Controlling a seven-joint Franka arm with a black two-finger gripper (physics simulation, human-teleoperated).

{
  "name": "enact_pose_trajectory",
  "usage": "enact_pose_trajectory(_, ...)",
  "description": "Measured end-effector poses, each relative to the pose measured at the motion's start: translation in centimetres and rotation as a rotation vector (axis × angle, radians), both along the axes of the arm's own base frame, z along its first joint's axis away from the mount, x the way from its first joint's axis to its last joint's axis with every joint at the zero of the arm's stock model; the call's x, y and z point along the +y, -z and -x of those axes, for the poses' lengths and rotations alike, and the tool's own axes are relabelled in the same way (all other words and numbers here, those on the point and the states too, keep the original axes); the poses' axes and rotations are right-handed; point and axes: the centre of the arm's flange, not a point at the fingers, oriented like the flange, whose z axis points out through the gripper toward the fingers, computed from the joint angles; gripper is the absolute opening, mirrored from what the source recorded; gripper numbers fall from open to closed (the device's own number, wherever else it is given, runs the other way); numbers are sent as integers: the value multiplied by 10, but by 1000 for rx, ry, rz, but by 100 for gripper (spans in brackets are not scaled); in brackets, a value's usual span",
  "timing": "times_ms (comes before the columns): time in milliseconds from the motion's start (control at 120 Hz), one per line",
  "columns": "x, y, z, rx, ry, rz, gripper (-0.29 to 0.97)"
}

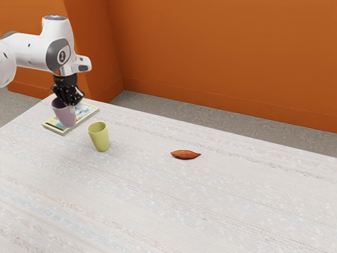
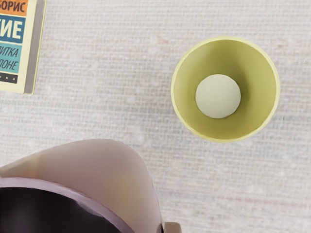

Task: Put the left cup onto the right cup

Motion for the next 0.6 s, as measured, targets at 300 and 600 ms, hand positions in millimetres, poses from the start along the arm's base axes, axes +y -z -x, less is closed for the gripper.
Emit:
enact_pose_trajectory(300, -21, 2, -52, -32, 55, 12, -10)
enact_pose_trajectory(600, -49, 14, -78, -14, 106, 39, -10)
